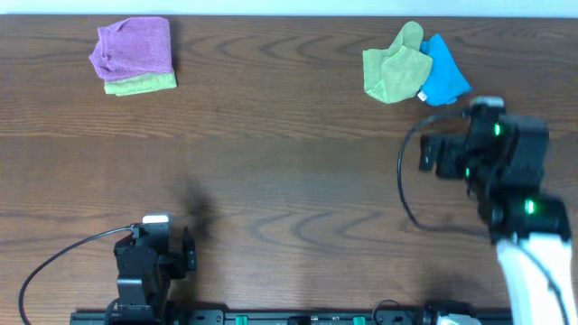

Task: Fold the cloth
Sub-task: 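Reach the right gripper to the lime-green cloth and grasp it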

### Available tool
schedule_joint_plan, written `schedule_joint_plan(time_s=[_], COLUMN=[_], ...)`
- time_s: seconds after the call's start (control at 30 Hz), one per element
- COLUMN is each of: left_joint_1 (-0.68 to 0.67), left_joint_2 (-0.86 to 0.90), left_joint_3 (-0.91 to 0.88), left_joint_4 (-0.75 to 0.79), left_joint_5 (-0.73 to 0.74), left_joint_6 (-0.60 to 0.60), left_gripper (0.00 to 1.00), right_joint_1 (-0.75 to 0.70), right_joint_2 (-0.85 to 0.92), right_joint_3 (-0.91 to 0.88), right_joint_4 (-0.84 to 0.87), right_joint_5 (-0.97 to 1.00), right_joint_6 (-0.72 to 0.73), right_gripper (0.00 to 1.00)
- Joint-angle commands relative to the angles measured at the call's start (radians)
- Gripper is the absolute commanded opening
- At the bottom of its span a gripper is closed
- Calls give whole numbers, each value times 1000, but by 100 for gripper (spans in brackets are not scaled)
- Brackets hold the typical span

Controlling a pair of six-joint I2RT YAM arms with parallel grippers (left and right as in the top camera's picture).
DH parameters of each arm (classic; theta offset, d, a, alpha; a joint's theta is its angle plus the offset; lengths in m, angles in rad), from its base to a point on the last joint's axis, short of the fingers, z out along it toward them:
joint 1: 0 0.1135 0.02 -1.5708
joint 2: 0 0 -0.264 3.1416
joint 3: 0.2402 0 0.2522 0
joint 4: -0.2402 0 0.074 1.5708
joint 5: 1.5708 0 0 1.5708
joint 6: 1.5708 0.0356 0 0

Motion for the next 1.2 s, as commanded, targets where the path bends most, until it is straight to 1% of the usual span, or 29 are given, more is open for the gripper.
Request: schedule_joint_plan(time_s=[0.0, 0.27, 0.37, 0.47, 0.6, 0.73, 0.87, 1.17], left_joint_1=[4, 4, 4, 4, 4, 4, 4, 4], left_joint_2=[-6, -6, -6, -6, -6, -6, -6, -6], left_joint_3=[-30, -30, -30, -30, -30, -30, -30, -30], left_joint_4=[-31, -31, -31, -31, -31, -31, -31, -31], left_joint_5=[-16, -16, -16, -16, -16, -16, -16, -16], left_joint_6=[-8, -8, -8, -8, -8, -8, -8, -8], left_gripper=[95, 95, 95, 95, 95, 95, 95, 95], right_joint_1=[-7, -8, -8, -5, 9, 10, 10, 14], right_joint_2=[167, 575, 671, 716, 729, 732, 773, 965], right_joint_3=[158, 552, 630, 650, 649, 649, 648, 648], right_joint_4=[0, 8, 51, 106, 146, 178, 205, 312], right_joint_5=[-29, -92, -145, -202, -204, -113, -98, -95], right_joint_6=[2, -10, -13, -12, -12, -9, 3, 145], right_gripper=[99, 99, 99, 99, 99, 99, 99, 99])
